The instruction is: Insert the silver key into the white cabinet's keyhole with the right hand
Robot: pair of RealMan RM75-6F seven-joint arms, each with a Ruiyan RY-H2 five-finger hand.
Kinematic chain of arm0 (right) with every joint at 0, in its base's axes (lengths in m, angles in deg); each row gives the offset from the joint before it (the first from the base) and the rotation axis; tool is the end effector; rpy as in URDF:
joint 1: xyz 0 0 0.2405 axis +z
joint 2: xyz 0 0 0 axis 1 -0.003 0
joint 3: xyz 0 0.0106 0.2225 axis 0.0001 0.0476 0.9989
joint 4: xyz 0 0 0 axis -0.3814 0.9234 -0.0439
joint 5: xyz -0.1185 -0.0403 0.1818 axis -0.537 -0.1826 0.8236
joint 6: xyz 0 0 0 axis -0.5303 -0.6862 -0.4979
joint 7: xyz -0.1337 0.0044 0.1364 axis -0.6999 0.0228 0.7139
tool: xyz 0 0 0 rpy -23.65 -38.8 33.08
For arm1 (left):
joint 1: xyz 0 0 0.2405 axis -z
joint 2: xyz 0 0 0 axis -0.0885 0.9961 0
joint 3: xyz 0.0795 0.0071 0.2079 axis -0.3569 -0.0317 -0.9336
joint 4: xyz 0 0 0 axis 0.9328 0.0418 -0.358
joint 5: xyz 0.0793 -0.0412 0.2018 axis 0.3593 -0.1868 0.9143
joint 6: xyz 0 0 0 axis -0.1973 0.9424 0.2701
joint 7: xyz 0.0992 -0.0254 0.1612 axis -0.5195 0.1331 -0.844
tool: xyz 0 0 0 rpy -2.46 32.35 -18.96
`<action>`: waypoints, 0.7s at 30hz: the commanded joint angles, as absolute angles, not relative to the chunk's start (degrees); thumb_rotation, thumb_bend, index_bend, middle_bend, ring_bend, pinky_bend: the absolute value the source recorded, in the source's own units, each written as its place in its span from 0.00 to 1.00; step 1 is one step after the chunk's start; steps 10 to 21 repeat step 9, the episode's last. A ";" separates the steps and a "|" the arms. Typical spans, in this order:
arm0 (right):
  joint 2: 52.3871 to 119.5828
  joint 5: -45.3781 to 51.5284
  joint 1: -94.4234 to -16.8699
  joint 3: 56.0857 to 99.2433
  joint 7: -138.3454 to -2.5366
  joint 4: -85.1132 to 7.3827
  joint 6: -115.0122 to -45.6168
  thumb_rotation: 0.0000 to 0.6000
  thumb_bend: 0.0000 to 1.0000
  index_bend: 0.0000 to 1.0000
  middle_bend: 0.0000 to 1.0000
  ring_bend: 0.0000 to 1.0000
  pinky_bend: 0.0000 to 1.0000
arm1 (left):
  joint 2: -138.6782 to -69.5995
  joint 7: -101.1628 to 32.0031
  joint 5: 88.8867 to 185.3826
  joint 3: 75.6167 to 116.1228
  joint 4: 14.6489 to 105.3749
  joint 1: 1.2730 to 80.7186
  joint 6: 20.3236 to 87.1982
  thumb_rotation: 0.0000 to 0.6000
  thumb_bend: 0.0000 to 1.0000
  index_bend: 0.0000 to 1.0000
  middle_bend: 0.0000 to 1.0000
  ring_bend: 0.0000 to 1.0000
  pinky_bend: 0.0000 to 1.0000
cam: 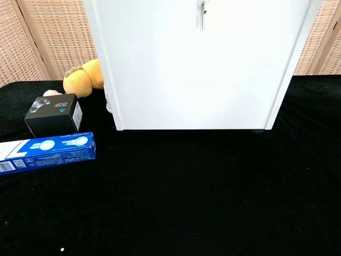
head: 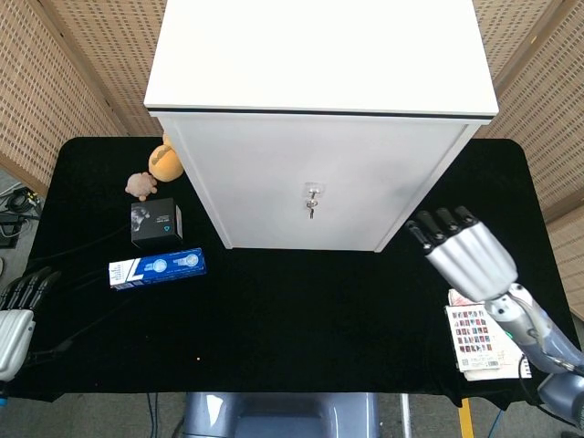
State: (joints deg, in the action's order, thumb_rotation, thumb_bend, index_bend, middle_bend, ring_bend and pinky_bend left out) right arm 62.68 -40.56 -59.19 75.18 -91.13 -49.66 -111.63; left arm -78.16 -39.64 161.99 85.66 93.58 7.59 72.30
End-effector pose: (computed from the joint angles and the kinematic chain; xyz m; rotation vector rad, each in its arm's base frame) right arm -0.1101 -0.3079 0.1777 1.6547 0.2297 1.1716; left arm -0.2654 0.1924 0.1253 -1.4302 -1.0411 -0.8125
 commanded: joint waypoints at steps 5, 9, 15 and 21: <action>61.85 -28.80 -70.28 68.82 -90.49 -56.39 -108.66 1.00 0.00 0.04 0.02 0.03 0.16 | -77.84 -38.18 163.36 85.60 93.47 6.89 74.03 1.00 0.00 0.00 0.00 0.00 0.00; 62.72 -25.98 -73.67 65.99 -87.90 -59.40 -106.41 1.00 0.00 0.00 0.00 0.00 0.07 | -78.00 -37.59 164.66 85.76 92.84 6.47 75.57 1.00 0.00 0.00 0.00 0.00 0.00; 62.72 -25.98 -73.67 65.99 -87.90 -59.40 -106.41 1.00 0.00 0.00 0.00 0.00 0.07 | -78.00 -37.59 164.66 85.76 92.84 6.47 75.57 1.00 0.00 0.00 0.00 0.00 0.00; 62.72 -25.98 -73.67 65.99 -87.90 -59.40 -106.41 1.00 0.00 0.00 0.00 0.00 0.07 | -78.00 -37.59 164.66 85.76 92.84 6.47 75.57 1.00 0.00 0.00 0.00 0.00 0.00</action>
